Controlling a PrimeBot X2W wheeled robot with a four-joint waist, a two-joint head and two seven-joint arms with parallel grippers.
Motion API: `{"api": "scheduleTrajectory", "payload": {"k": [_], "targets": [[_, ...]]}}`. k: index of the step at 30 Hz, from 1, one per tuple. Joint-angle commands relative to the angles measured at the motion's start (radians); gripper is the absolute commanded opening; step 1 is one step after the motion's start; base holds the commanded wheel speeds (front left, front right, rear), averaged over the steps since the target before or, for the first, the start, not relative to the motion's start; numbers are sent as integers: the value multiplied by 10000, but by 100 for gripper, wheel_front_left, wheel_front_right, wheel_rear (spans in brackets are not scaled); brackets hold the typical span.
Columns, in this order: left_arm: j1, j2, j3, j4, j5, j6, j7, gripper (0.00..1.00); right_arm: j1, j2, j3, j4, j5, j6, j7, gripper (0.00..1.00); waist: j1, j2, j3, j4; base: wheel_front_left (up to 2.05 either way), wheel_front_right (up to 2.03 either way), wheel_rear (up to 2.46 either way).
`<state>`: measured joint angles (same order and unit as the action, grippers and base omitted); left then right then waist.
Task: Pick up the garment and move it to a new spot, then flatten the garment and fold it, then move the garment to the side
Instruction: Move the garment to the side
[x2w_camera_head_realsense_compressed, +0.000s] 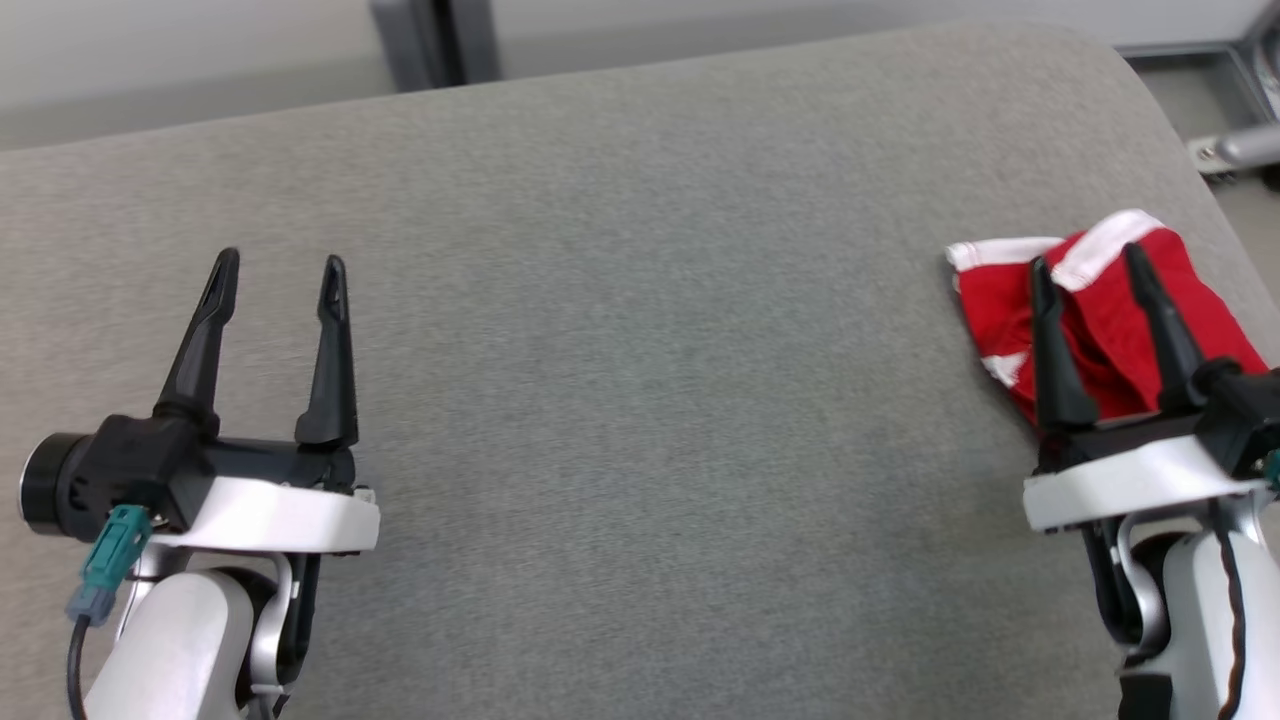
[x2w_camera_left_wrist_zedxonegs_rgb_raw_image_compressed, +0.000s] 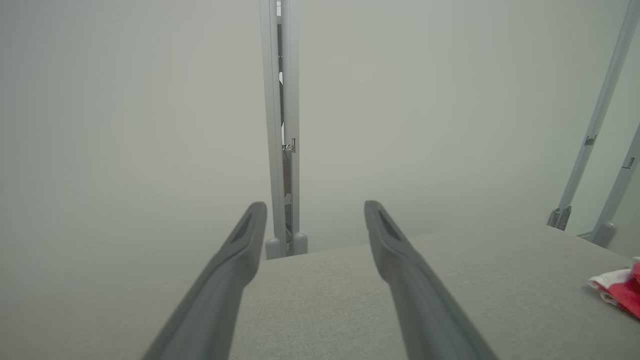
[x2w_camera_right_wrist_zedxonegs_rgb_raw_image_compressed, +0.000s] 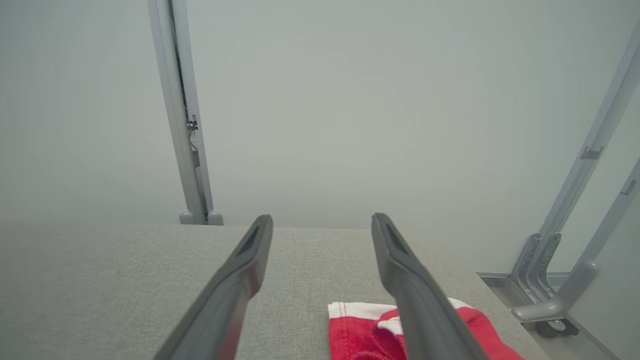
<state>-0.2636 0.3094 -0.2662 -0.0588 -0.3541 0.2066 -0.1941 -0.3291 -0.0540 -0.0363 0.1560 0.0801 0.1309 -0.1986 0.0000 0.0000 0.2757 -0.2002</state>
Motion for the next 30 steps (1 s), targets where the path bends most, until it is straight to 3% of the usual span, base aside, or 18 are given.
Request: {"api": "scheduleTrajectory", "payload": {"k": [1,12,30], "targets": [[200,65,168,62,-74,150,-84,100,430,-4,145,-498,43,0,283,100,0,0,-441,586,0,0,0],[1350,113,380,123,-239,545,-142,100,1725,-7,471,-1395,291,0,1054,100,0,0,-1291,1297,0,0,0],[2617,64,-114,261,-383,724,352,100,3182,-1,26,-1721,420,1,1562,100,0,0,-2402,1096,0,0,0]]}}
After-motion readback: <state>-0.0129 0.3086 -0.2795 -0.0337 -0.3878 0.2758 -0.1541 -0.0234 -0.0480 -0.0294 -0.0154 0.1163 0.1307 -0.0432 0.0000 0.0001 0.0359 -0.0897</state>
